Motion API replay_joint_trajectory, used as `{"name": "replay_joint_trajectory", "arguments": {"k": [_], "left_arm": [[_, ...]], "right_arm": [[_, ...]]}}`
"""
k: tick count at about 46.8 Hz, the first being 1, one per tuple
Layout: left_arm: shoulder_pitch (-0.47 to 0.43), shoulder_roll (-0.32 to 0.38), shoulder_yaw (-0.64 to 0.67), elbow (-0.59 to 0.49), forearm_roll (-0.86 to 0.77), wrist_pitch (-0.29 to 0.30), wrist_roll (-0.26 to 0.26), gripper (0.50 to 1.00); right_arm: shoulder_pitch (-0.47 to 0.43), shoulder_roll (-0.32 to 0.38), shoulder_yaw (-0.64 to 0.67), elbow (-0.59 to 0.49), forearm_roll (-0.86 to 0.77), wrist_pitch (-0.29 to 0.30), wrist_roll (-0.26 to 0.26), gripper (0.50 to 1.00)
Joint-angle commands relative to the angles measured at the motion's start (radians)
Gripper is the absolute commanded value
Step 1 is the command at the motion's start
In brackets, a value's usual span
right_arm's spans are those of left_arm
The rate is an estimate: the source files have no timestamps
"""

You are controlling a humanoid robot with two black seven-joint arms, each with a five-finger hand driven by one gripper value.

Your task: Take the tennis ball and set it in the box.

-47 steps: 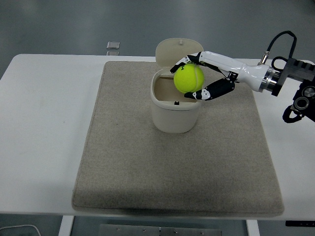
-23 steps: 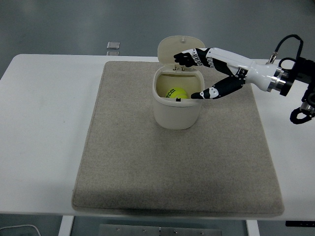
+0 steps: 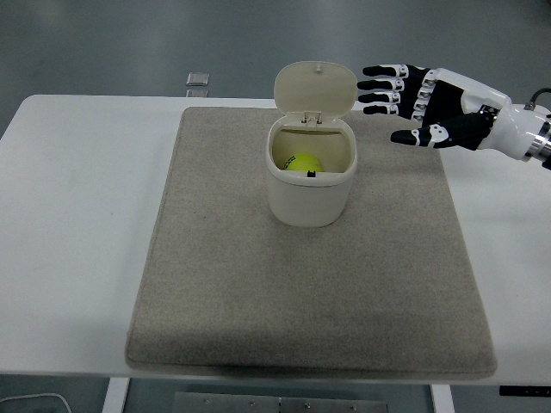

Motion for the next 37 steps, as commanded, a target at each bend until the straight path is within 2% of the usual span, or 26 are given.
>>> {"name": "replay_joint_trajectory", "arguments": {"k": [1,10,24,31,37], "left_arm": [[-0.001,0.000,0.001,0.000,0.000,0.000,0.000,0.992],[-0.001,0.000,-0.001,0.000,0.000,0.000,0.000,0.992],[0.000,0.000,0.001,0.002,0.000,0.000,0.000,0.992],[0.000,0.000,0.001,0.000,0.000,0.000,0.000,0.992],[0.000,0.000,0.001,0.000,0.000,0.000,0.000,0.992]], "right_arm": [[-0.009,0.008,0.000,-0.041,0.062,-0.001,-0.014,0.897],[-0.035,0.027,0.001,-0.121,0.165,-0.024,-0.102,0.895],[-0.049,0.080,0.003,-0.188,0.346,-0.196,-0.229,0.895],[-0.049,0.107,0.009,-0.208,0.468,-0.277,-0.312,0.895],[-0.047,0.117,0.012,-0.211,0.557,-0.314,-0.340,0.895]]}}
